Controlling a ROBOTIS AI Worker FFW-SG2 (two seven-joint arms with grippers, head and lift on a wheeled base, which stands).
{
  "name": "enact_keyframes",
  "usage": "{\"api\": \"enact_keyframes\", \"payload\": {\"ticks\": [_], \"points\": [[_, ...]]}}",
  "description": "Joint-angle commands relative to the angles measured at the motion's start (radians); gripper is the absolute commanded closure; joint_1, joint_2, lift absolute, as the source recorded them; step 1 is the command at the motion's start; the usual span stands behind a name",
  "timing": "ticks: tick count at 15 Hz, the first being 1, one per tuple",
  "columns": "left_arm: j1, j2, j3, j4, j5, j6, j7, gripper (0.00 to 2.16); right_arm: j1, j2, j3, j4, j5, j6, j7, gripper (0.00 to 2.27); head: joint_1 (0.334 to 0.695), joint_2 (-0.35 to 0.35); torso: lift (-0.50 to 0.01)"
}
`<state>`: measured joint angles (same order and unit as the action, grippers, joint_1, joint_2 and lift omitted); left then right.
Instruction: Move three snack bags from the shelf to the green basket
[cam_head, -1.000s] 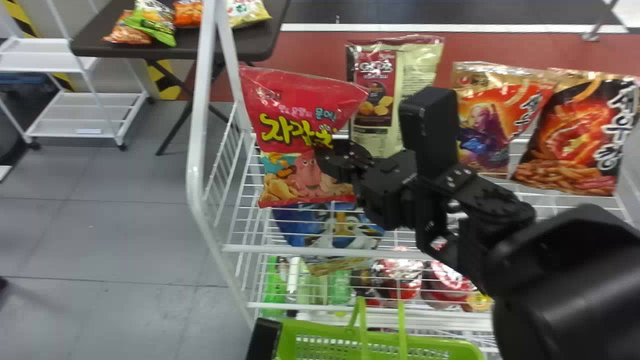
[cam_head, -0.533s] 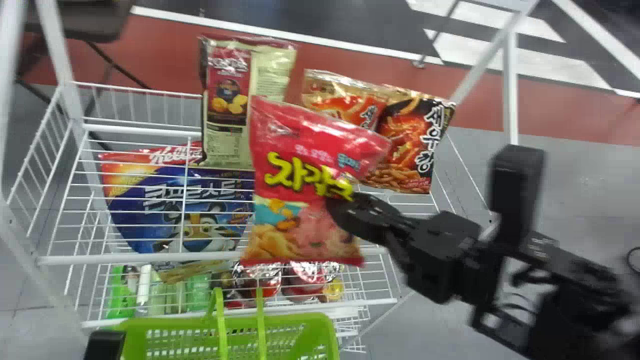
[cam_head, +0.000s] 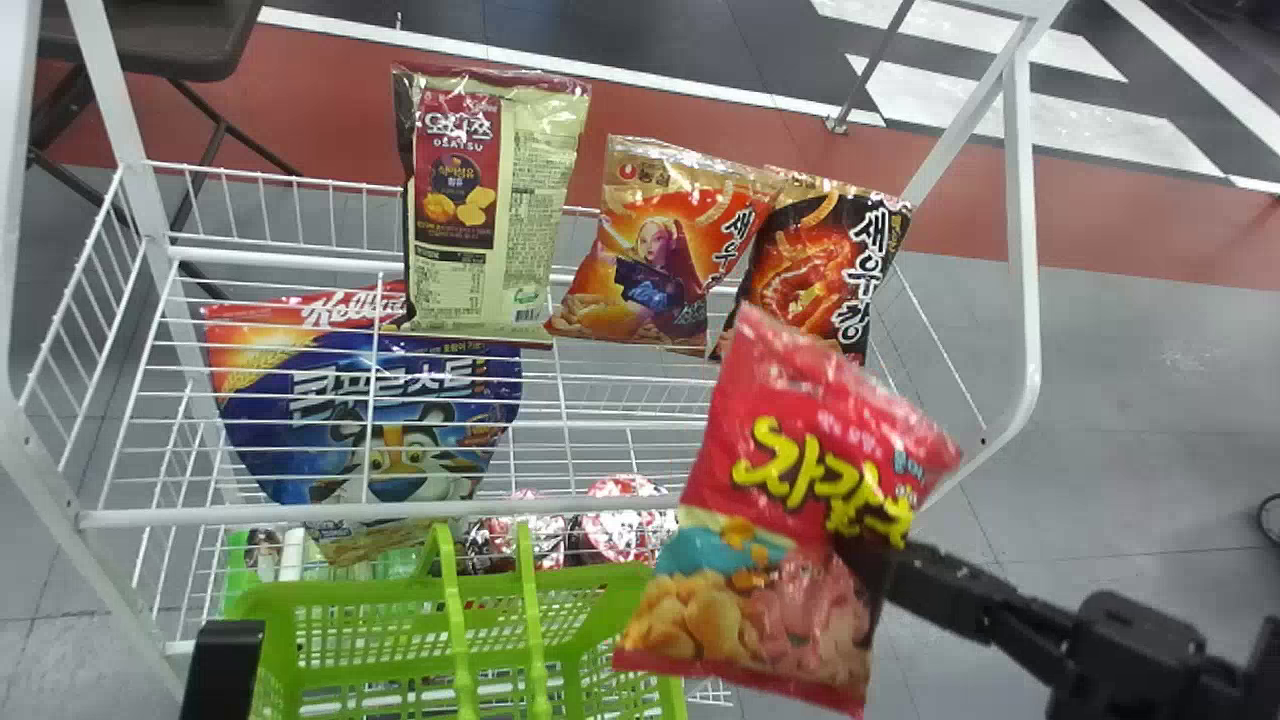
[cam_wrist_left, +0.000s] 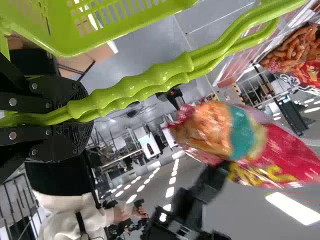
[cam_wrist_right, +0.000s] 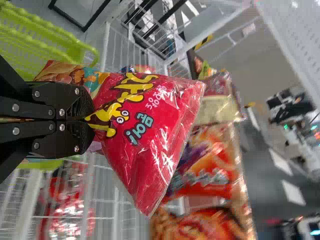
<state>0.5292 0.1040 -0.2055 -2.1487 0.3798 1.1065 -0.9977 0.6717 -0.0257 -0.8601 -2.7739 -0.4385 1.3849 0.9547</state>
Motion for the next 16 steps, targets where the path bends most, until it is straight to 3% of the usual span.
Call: {"api": "enact_keyframes", "payload": {"ticks": [1,3,7,12,16], "points": [[0.006,-0.003,-0.005,-0.007,-0.001,-0.024,0.002,1.7,0.031,-0.04,0.139,0.086,0.126,-0.011,-0.004,2.08,0.695,-0.35,-0.047],[0.009,-0.003,-0.006,-0.011,-0.001,-0.033,0.001,1.7,0.049,-0.059,0.289,0.146,0.222,-0.06,-0.014,2.08,0.695,-0.35,-0.047],[0.017,-0.003,-0.022,-0.031,-0.006,-0.033,0.005,1.7,0.048,-0.074,0.498,0.267,0.265,-0.122,-0.037,2.08,0.695,-0.35,-0.047],[0.028,0.0,-0.029,-0.051,-0.013,-0.033,0.004,1.7,-0.009,-0.088,0.65,0.405,0.328,-0.143,-0.07,2.08,0.695,-0.35,-0.047],[0.031,0.006,-0.026,-0.063,-0.013,-0.024,-0.001,1.7,-0.095,-0.106,0.803,0.547,0.458,-0.131,-0.114,1.99,0.695,-0.35,-0.047]]}}
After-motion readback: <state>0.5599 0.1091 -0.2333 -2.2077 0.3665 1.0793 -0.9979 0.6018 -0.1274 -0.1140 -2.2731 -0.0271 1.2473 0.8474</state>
